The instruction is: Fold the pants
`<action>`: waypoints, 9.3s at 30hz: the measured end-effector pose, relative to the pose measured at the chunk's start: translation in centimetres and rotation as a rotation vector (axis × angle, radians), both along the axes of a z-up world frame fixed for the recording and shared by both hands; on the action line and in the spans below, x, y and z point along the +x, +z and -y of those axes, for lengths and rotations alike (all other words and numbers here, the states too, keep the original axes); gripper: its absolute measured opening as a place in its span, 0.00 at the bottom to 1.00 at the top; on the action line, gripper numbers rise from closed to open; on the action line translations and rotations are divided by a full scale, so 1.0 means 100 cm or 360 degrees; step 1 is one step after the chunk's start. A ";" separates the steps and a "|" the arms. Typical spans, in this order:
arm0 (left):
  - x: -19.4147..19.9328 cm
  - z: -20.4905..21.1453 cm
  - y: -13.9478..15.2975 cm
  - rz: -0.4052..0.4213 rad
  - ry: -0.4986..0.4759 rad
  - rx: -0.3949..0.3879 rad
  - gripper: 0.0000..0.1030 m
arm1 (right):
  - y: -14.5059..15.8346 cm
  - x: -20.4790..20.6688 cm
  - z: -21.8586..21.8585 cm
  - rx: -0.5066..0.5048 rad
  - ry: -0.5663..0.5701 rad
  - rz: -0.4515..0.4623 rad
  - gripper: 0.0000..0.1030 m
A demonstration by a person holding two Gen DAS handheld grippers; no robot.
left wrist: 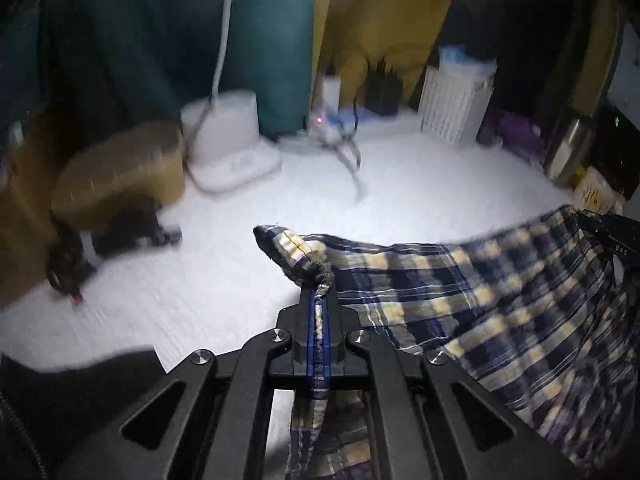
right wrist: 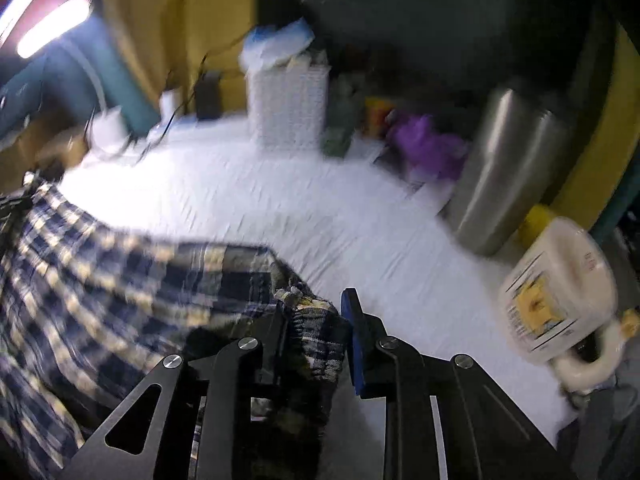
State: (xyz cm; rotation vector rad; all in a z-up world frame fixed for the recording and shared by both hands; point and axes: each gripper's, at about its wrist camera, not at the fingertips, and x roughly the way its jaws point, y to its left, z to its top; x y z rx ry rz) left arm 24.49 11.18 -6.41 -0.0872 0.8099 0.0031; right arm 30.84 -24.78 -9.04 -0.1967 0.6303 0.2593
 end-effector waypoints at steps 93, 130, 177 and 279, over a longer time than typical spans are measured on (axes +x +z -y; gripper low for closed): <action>-0.052 0.019 0.003 0.0060 0.0045 0.0137 0.00 | -0.031 -0.154 0.084 0.0241 -0.0445 -0.0209 0.10; -0.232 0.079 -0.046 -0.0198 -0.0238 -0.0339 0.01 | -0.020 -0.233 0.062 0.0080 -0.0412 -0.0034 0.71; -0.241 0.159 -0.057 -0.0238 -0.0646 0.0342 0.70 | -0.045 -0.263 0.042 -0.0215 -0.0191 -0.0032 0.91; -0.170 0.141 0.127 0.0441 -0.0489 0.0424 0.00 | 0.081 -0.193 0.043 0.0162 0.0019 0.0406 0.06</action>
